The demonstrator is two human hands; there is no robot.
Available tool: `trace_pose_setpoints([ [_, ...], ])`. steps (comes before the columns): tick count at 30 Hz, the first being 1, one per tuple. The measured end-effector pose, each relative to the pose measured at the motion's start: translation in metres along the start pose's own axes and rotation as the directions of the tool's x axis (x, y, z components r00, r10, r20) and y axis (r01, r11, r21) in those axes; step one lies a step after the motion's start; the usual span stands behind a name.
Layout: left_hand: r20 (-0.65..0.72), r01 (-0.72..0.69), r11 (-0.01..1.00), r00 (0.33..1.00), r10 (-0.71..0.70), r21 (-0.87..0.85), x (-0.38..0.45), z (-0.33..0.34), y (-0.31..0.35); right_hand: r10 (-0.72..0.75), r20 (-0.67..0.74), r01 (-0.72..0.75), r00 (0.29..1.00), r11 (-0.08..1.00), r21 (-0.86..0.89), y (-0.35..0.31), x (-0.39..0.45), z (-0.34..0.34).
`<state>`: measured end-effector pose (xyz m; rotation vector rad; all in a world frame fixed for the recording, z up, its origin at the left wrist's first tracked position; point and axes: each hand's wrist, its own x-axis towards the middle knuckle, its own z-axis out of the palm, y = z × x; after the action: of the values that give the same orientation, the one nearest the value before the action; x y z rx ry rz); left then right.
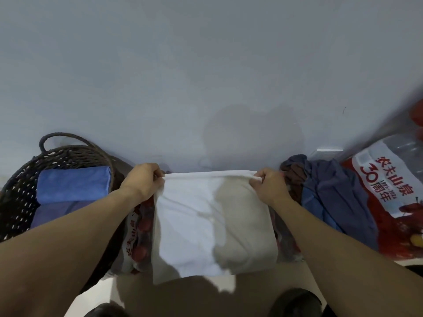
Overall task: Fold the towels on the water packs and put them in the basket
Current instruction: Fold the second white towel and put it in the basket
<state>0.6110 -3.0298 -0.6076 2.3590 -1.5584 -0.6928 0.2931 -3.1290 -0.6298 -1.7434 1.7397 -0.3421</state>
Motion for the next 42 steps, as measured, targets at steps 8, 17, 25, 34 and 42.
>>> trace_pose_setpoints([
  [8,-0.014,-0.063,0.998,0.998,0.063,0.022,-0.001,-0.001,0.003,-0.08,0.242,0.174,0.967,0.902,-0.396,-0.015,0.027,-0.011],
  [17,0.204,-0.036,0.995,0.979,0.016,0.095,0.004,-0.008,0.006,-0.077,0.529,0.271,0.845,0.914,-0.301,-0.049,0.031,-0.071],
  [25,0.212,-0.073,0.994,0.973,0.089,-0.081,-0.003,-0.043,0.029,-0.091,0.581,0.115,0.809,0.993,-0.005,-0.039,0.002,-0.095],
  [34,0.184,0.072,0.917,0.983,0.002,-0.393,-0.022,-0.035,0.004,-0.047,0.578,-0.124,0.814,0.959,0.253,-0.004,-0.001,-0.098],
  [42,0.49,0.386,0.632,0.872,-0.012,-0.672,-0.024,-0.034,0.011,0.069,0.643,-0.221,0.763,0.962,0.159,0.0,0.009,-0.103],
])
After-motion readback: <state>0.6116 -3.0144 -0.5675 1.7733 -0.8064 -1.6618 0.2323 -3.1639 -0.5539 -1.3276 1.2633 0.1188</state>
